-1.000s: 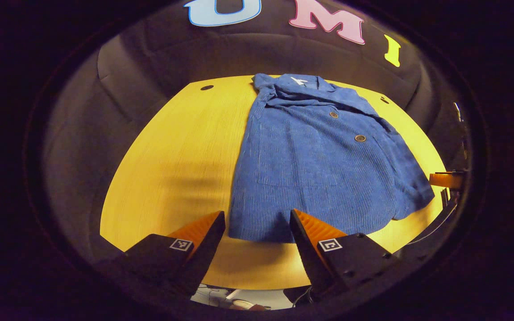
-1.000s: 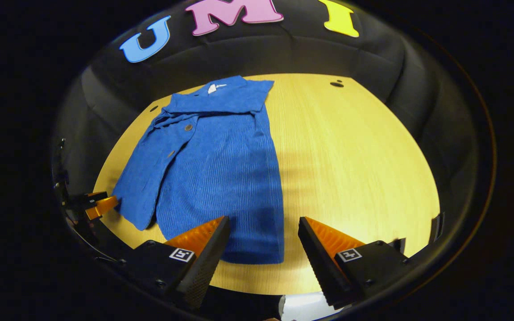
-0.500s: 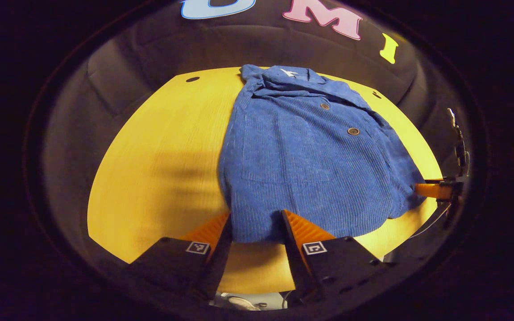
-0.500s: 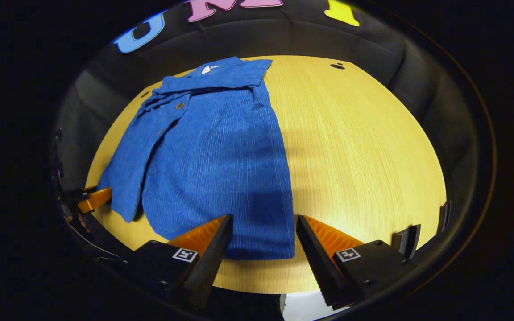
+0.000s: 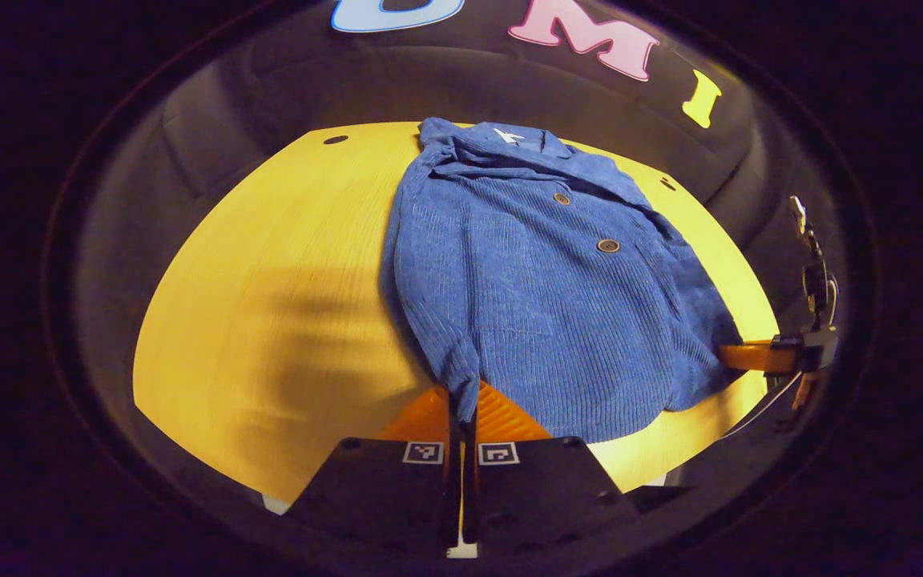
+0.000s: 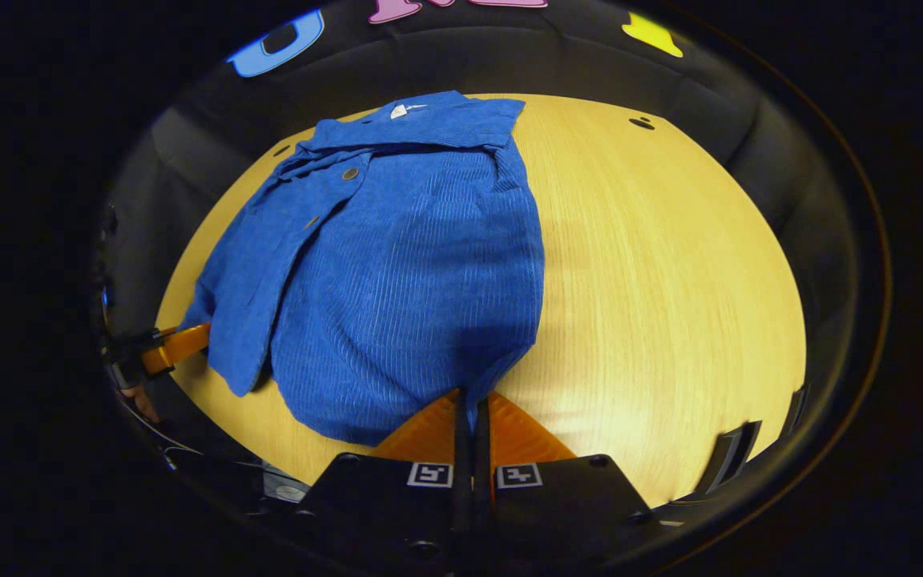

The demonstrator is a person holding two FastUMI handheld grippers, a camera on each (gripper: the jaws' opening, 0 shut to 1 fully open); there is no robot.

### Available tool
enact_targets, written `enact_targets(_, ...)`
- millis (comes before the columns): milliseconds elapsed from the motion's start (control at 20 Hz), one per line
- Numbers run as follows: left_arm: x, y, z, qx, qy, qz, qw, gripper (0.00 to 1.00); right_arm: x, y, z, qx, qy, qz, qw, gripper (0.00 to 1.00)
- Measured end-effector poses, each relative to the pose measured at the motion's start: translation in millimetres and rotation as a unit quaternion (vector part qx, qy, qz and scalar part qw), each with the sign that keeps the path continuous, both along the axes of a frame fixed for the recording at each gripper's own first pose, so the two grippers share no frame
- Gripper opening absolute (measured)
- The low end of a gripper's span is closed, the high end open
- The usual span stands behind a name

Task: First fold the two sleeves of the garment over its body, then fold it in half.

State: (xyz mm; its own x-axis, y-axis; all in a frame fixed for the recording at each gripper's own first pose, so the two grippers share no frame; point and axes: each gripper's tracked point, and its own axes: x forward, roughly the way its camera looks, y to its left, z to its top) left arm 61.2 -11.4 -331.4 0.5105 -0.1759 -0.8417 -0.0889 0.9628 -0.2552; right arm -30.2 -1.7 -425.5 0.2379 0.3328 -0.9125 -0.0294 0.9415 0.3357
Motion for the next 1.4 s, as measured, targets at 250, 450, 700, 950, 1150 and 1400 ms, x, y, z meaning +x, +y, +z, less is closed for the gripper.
enact_targets(250,-5.0,1.4,11.5,-0.02,0.014,0.022,0.999,0.0,14.1,-1.5,9.2,0.007,-0.017,0.005,1.0,0.05)
enact_targets(450,36.7,6.7,69.0,-0.03,-0.038,0.034,0.998,0.0,67.5,11.8,50.6,0.014,-0.087,0.055,0.995,0.05)
enact_targets(700,120.3,26.7,134.6,-0.044,-0.094,0.044,0.994,0.0,187.7,25.3,116.6,0.058,-0.174,0.043,0.982,0.05)
enact_targets(950,220.8,47.0,166.2,-0.039,-0.143,0.06,0.987,0.0,300.3,18.1,133.4,0.071,-0.222,0.011,0.972,0.04)
enact_targets(1150,320.5,59.4,181.6,-0.092,-0.185,0.109,0.972,0.0,391.4,8.2,124.5,0.071,-0.253,-0.043,0.964,0.04)
enact_targets(1400,446.0,112.1,160.5,-0.009,-0.262,0.147,0.954,0.0,495.4,-5.7,77.0,0.014,-0.274,-0.073,0.959,0.04)
